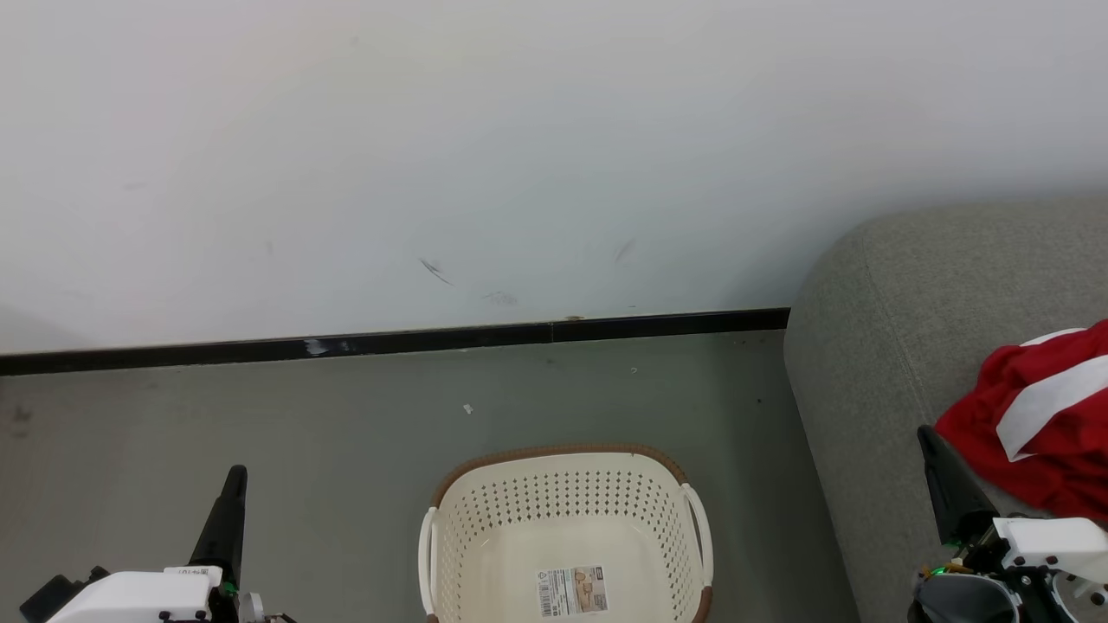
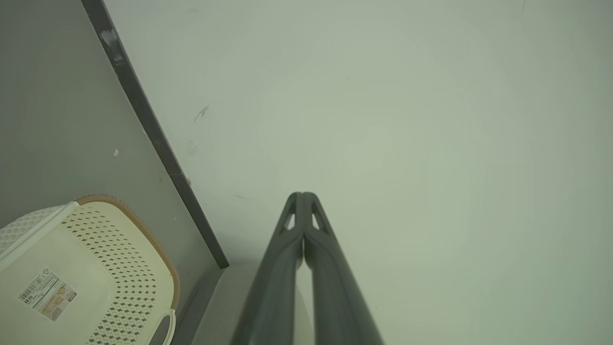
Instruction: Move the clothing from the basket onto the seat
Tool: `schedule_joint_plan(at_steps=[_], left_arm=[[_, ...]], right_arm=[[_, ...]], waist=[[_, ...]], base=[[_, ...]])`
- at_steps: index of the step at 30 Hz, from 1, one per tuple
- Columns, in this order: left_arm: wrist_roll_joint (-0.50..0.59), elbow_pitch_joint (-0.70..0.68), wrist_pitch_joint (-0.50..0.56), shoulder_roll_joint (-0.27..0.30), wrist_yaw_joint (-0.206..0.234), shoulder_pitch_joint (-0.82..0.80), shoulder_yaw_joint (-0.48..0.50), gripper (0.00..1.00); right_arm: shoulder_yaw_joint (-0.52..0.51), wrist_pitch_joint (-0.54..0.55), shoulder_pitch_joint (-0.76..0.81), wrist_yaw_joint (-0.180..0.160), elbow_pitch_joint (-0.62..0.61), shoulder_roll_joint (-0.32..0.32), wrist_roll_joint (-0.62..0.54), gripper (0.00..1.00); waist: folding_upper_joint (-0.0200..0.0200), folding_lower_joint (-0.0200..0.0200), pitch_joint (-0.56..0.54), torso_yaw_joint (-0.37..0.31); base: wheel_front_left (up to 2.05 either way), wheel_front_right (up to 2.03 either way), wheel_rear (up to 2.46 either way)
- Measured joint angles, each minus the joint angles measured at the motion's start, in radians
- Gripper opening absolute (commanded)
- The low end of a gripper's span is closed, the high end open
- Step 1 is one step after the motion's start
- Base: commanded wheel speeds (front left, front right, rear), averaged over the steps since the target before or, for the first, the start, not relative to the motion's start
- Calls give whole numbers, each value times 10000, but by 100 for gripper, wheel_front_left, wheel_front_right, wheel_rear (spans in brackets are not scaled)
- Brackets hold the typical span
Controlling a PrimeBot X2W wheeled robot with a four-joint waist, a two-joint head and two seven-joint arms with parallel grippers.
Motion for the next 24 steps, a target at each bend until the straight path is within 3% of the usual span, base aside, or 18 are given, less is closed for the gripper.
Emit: schedule_joint_plan(at_steps=[24], left_arm=[[0, 6, 0, 0, -12, 0, -2, 0]], right_arm=[[4, 0, 0, 2, 2, -6, 8, 0]], waist=[[0, -1, 0, 0]], base=[[0, 0, 0]])
